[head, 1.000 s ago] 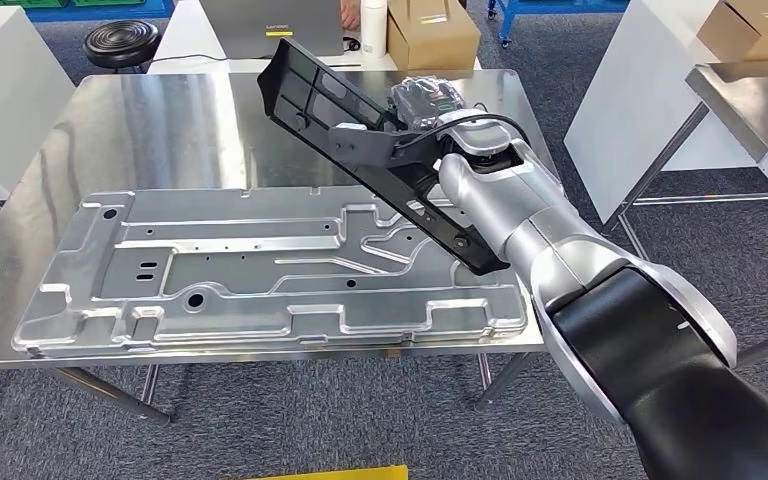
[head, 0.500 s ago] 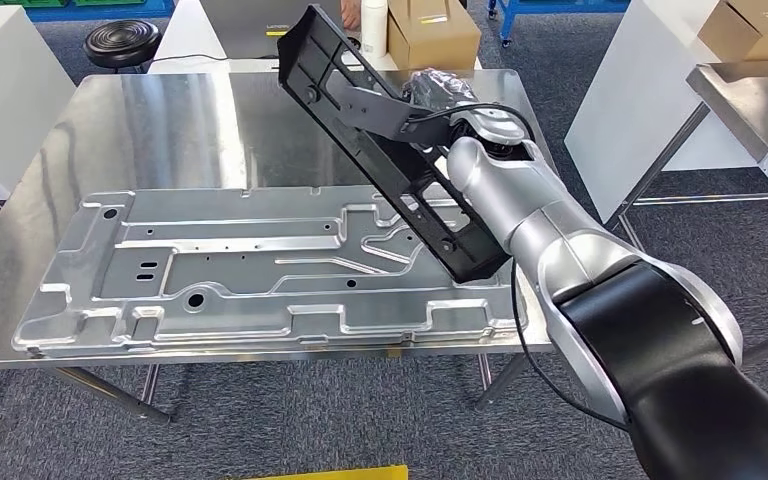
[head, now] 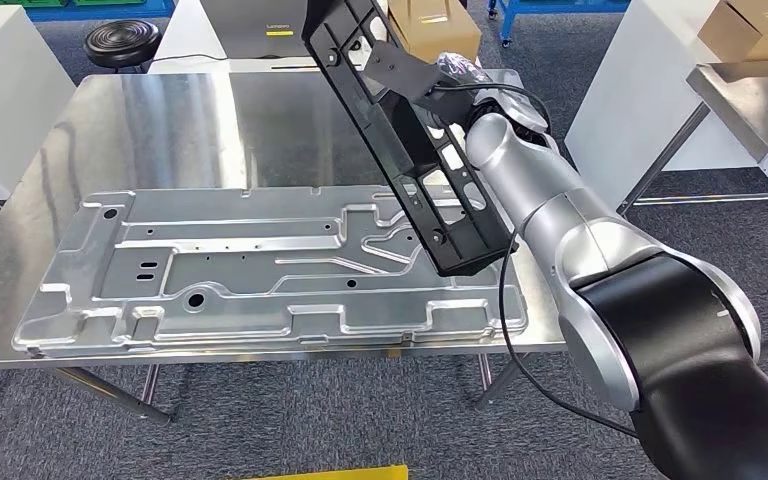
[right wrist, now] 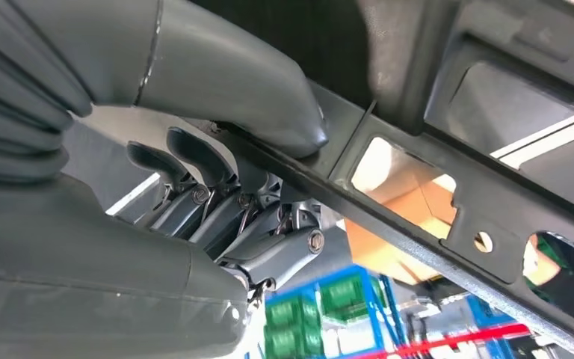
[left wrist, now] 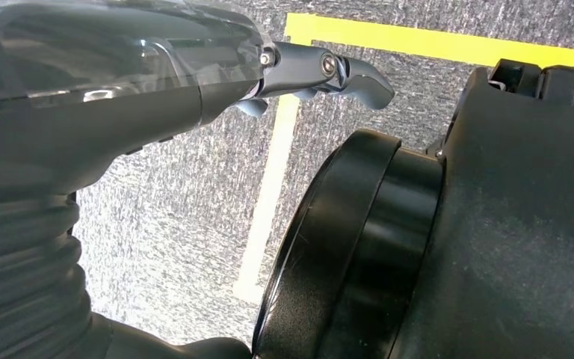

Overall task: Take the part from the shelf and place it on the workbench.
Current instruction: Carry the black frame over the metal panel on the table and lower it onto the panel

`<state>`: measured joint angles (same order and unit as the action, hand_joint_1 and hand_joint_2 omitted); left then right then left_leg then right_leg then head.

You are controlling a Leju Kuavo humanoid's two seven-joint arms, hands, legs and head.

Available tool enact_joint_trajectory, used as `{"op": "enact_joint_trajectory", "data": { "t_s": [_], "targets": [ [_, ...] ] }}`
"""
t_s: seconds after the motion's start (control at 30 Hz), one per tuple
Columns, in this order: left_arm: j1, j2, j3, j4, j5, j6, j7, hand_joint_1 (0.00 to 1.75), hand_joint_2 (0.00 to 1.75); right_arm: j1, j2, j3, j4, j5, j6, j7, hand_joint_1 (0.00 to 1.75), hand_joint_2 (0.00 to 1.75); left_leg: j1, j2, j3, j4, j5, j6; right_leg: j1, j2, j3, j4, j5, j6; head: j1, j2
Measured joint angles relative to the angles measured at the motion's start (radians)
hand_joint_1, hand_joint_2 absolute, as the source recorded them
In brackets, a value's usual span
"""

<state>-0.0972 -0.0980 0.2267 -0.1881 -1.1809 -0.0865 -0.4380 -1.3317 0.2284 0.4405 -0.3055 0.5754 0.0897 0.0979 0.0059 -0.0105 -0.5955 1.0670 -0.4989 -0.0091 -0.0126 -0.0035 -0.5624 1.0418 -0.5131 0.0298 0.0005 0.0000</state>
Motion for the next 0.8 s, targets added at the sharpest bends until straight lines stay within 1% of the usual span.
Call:
{"op": "enact_joint_trajectory", "data": {
  "t_s": [0.2, 0.3, 0.6, 0.8],
  "targets": [
    [0.001, 0.000, -0.001, 0.000, 0.002, 0.003, -0.002, 0.00, 1.75, -0.005, -0.008, -0.098, 0.003, -0.085, 0.002, 0.005, 1.75, 1.75, 0.000, 0.000, 0.000, 0.000, 0.000, 0.000, 0.000, 0.000, 0.000, 0.000, 0.000, 0.000, 0.000, 0.000],
    [0.001, 0.000, -0.001, 0.000, 0.003, 0.003, -0.002, 0.00, 1.75, -0.005, -0.010, -0.129, 0.003, -0.088, 0.001, 0.004, 1.75, 1.75, 0.000, 0.000, 0.000, 0.000, 0.000, 0.000, 0.000, 0.000, 0.000, 0.000, 0.000, 0.000, 0.000, 0.000],
    [0.001, 0.000, -0.003, 0.000, 0.004, 0.003, -0.001, 0.00, 1.75, -0.005, -0.016, -0.156, 0.004, -0.080, 0.005, -0.001, 1.75, 1.75, 0.000, 0.000, 0.000, 0.000, 0.000, 0.000, 0.000, 0.000, 0.000, 0.000, 0.000, 0.000, 0.000, 0.000],
    [0.001, 0.000, -0.008, 0.000, 0.004, 0.003, 0.000, 0.00, 1.75, -0.002, -0.008, -0.156, 0.005, -0.073, 0.034, -0.024, 1.75, 1.75, 0.000, 0.000, 0.000, 0.000, 0.000, 0.000, 0.000, 0.000, 0.000, 0.000, 0.000, 0.000, 0.000, 0.000]
  ]
}}
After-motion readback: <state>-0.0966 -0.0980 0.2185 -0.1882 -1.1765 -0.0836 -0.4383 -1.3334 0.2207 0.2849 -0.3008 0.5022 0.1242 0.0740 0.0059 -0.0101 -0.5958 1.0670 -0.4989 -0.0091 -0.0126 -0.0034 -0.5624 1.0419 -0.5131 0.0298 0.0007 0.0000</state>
